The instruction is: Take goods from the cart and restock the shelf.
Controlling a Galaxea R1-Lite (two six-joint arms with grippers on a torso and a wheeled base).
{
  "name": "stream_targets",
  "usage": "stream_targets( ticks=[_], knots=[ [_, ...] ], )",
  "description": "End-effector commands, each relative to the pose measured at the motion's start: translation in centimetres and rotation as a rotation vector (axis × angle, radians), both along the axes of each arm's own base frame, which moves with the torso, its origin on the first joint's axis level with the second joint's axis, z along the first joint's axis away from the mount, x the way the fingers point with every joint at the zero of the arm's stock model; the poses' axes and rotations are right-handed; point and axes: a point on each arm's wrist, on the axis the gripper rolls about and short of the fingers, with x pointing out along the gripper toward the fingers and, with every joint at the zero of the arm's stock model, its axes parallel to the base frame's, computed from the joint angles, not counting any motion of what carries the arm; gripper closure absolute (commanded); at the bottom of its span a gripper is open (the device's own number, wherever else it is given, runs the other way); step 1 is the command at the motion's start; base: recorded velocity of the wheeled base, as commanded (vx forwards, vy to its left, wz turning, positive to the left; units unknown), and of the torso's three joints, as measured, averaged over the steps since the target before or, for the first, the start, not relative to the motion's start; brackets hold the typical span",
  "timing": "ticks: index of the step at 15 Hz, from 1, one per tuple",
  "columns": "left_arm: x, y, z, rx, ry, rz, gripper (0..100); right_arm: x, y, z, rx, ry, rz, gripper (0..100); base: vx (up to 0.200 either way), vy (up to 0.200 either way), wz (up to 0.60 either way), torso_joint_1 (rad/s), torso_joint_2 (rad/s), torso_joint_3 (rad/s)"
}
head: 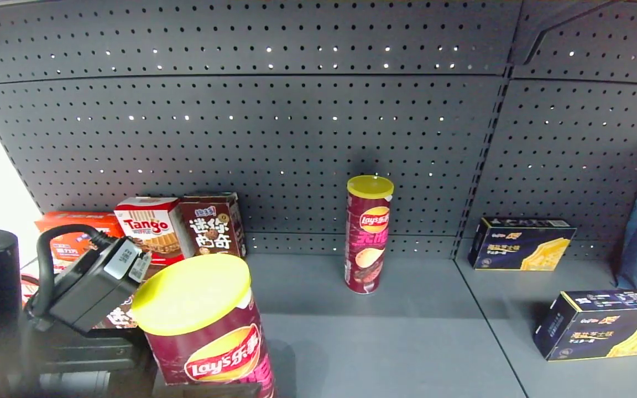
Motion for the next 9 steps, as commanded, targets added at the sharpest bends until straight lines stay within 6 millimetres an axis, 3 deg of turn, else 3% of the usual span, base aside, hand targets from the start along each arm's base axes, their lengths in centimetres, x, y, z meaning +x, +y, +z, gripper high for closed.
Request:
stream_targets(
  ticks=[1,2,3,4,5,7,9],
  knots=[
    [-0.7,0.3,-0.1,-0.003,-0.004,-0.002,100,-0.3,0.0,12.4,0.046,-0.165,0.003,0,0.0,0.0,0.0,0.0,0.0,0.0],
    [-0.9,0.3,-0.6,0.006,0.011,-0.007,100,4.2,0.2,13.0,0.104,-0.015,0.086,0,0.0,0.0,0.0,0.0,0.0,0.0],
    [-0.9,0.3,-0.9,0.011,0.018,-0.004,100,4.1,0.3,14.3,0.095,-0.13,0.164,0,0.0,0.0,0.0,0.0,0.0,0.0],
    [-0.9,0.3,-1.0,0.013,0.02,-0.003,100,4.8,0.5,12.3,0.092,-0.048,0.209,0,0.0,0.0,0.0,0.0,0.0,0.0],
    [-0.9,0.4,-1.0,0.013,0.021,-0.001,100,4.9,0.6,12.0,0.064,-0.037,0.246,0,0.0,0.0,0.0,0.0,0.0,0.0],
    [-0.5,0.3,-0.9,0.016,0.025,0.013,100,5.2,1.0,12.7,0.042,-0.023,0.403,0,0.0,0.0,0.0,0.0,0.0,0.0],
    [-0.1,0.1,-1.0,0.029,0.027,0.037,100,7.1,2.1,14.1,0.024,0.101,0.567,0,0.0,0.0,0.0,0.0,0.0,0.0]
  ],
)
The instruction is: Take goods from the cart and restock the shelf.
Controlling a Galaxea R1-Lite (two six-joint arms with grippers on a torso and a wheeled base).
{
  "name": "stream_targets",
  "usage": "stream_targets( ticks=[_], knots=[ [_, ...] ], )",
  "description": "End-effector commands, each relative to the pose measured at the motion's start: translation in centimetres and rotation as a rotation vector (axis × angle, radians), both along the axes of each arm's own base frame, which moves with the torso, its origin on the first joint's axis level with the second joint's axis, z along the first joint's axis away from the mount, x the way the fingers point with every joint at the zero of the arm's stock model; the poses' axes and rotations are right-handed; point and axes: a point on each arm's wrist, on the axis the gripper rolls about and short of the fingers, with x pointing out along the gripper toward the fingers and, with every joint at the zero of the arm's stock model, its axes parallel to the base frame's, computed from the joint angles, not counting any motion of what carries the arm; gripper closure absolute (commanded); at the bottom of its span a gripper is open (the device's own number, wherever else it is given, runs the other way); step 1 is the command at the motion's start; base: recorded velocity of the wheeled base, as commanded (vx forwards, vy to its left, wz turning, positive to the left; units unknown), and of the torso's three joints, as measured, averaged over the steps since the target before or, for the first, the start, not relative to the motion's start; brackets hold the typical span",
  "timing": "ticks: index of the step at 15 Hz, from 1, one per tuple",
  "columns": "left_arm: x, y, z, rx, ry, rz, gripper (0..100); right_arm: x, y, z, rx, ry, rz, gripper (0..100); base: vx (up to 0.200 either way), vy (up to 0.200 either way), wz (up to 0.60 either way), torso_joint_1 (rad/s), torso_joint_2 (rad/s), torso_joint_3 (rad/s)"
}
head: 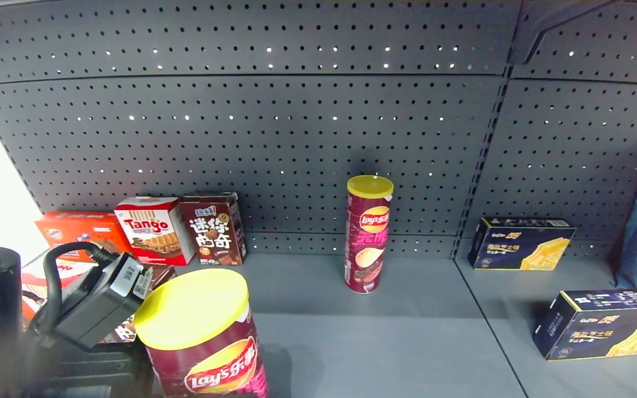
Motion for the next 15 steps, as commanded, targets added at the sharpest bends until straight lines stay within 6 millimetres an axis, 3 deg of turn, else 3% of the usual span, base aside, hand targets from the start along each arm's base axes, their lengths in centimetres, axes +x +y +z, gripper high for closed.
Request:
stream_targets(
  ticks=[1,5,8,11,15],
  knots=[
    [0.2,-0.1,-0.2,0.005,0.012,0.001,100,4.4,2.0,2.8,-0.051,0.146,0.196,0,0.0,0.0,0.0,0.0,0.0,0.0],
    [0.0,-0.2,-0.2,0.006,0.014,-0.014,100,9.2,6.5,4.2,-0.092,0.233,0.403,0,0.0,0.0,0.0,0.0,0.0,0.0],
    [0.0,-0.1,0.1,0.0,0.0,-0.01,100,12.7,8.5,4.1,-0.11,0.283,0.399,0,0.0,0.0,0.0,0.0,0.0,0.0],
    [0.1,-0.2,0.5,-0.009,-0.016,-0.013,100,15.6,9.7,2.7,-0.121,0.304,0.386,0,0.0,0.0,0.0,0.0,0.0,0.0],
    [1.4,-0.8,1.2,-0.013,-0.022,-0.005,100,19.6,9.7,1.3,-0.113,0.291,0.411,0,0.0,0.0,0.0,0.0,0.0,0.0]
  ],
)
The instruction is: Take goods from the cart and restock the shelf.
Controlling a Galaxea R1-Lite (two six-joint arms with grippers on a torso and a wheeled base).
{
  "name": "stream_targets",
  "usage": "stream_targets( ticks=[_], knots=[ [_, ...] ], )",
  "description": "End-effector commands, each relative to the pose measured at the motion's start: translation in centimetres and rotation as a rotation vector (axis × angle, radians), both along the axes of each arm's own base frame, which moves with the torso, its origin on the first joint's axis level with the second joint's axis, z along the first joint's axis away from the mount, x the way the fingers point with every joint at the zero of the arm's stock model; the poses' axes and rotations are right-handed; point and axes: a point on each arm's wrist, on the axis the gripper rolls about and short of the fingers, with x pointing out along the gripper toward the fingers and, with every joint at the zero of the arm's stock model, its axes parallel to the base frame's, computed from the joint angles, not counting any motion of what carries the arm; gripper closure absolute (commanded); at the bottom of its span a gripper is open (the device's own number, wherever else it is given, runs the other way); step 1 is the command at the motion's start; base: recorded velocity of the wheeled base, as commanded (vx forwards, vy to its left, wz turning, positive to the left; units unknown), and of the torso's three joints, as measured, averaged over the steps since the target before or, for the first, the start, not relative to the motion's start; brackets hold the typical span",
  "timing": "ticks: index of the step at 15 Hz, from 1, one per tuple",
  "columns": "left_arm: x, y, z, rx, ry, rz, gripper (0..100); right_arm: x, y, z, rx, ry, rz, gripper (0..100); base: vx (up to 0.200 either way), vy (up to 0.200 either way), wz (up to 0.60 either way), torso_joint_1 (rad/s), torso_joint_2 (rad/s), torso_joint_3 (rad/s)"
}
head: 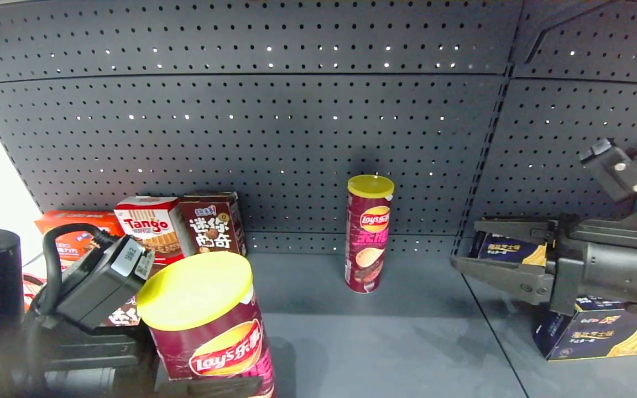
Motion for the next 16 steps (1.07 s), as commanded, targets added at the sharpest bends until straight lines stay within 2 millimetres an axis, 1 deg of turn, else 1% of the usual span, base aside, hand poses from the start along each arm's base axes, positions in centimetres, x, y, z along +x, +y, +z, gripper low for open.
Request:
stream_targets(
  ticks=[1,3,4,6,8,9,11,13,16],
  knots=[
    [1.1,-0.5,0.2,0.002,0.006,0.001,100,3.3,0.5,-2.2,-0.059,0.045,-0.016,0,0.0,0.0,0.0,0.0,0.0,0.0],
    [1.8,-0.9,0.1,0.005,0.012,-0.001,100,4.7,0.9,-2.9,-0.093,0.021,0.018,0,0.0,0.0,0.0,0.0,0.0,0.0],
    [1.9,-1.0,0.1,0.006,0.013,-0.002,100,5.1,1.0,-3.1,-0.091,0.018,0.025,0,0.0,0.0,0.0,0.0,0.0,0.0],
    [2.7,-1.4,0.3,0.005,0.011,-0.004,100,6.8,1.5,-3.6,-0.056,-0.01,0.089,0,0.0,0.0,0.0,0.0,0.0,0.0],
    [3.0,-1.5,0.4,0.004,0.01,-0.004,100,7.7,1.8,-3.8,-0.039,-0.024,0.127,0,0.0,0.0,0.0,0.0,0.0,0.0],
    [3.2,-1.7,0.8,-0.002,-0.003,-0.005,100,8.5,2.1,-4.0,-0.026,-0.023,0.167,0,0.0,0.0,0.0,0.0,0.0,0.0],
    [3.7,-1.8,1.2,-0.008,-0.011,0.0,100,9.5,2.5,-4.7,-0.03,-0.007,0.175,0,0.0,0.0,0.0,0.0,0.0,0.0],
    [4.2,-2.1,1.4,-0.01,-0.015,0.0,100,10.9,3.0,-5.2,-0.032,-0.001,0.176,0,0.0,0.0,0.0,0.0,0.0,0.0],
    [4.8,-2.5,1.5,-0.01,-0.013,-0.005,100,13.2,4.0,-6.5,-0.037,0.02,0.178,0,0.0,0.0,0.0,0.0,0.0,0.0]
  ],
)
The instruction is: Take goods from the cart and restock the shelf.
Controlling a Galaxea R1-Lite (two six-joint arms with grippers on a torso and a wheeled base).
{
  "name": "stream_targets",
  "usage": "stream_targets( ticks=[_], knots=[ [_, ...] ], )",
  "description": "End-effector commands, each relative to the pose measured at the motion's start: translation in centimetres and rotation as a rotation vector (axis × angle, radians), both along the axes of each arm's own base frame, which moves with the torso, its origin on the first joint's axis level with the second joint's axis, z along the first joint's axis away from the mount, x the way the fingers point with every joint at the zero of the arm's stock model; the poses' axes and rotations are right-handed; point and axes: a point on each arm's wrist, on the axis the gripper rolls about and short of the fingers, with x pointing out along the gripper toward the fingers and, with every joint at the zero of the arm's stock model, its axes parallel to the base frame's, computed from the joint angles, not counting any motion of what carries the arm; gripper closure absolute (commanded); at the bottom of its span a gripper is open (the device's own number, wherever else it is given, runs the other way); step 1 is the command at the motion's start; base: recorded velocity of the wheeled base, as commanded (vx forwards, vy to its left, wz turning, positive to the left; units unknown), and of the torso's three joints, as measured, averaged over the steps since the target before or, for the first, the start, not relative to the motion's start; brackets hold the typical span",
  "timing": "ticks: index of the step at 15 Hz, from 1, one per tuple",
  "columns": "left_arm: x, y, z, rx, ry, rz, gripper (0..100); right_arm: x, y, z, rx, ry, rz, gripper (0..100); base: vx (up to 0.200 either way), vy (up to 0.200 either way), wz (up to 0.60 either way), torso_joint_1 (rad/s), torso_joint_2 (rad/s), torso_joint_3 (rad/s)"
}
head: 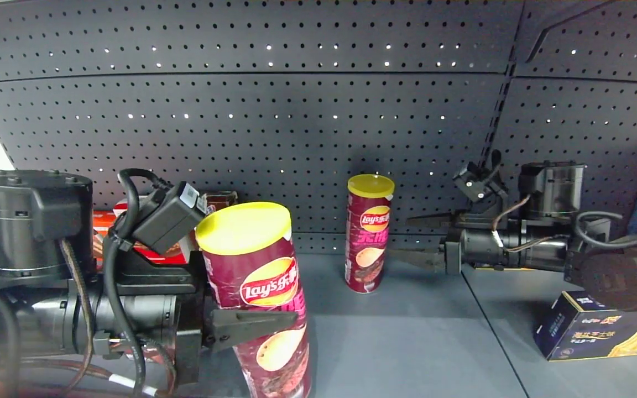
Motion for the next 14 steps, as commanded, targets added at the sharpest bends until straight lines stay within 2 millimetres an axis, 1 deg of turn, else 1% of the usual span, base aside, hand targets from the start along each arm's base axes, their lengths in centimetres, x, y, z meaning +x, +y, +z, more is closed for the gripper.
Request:
stream_targets(
  ticks=[1,3,4,6,14],
  knots=[
    [0.6,-0.3,-0.1,0.004,0.007,-0.002,100,2.2,0.9,-2.0,-0.012,0.032,0.002,0,0.0,0.0,0.0,0.0,0.0,0.0],
    [0.6,-0.3,-0.1,0.004,0.007,0.001,100,3.6,1.4,-2.9,-0.015,0.038,0.002,0,0.0,0.0,0.0,0.0,0.0,0.0],
    [0.6,-0.3,-0.1,0.004,0.007,0.001,100,3.6,1.4,-2.9,-0.015,0.038,0.002,0,0.0,0.0,0.0,0.0,0.0,0.0],
    [0.6,-0.3,-0.1,0.003,0.005,0.002,100,5.1,2.1,-4.0,-0.017,0.045,0.004,0,0.0,0.0,0.0,0.0,0.0,0.0],
    [0.6,-0.2,-0.2,0.005,0.008,0.004,100,6.6,3.9,-6.0,-0.022,0.053,0.032,0,0.0,0.0,0.0,0.0,0.0,0.0]
  ],
)
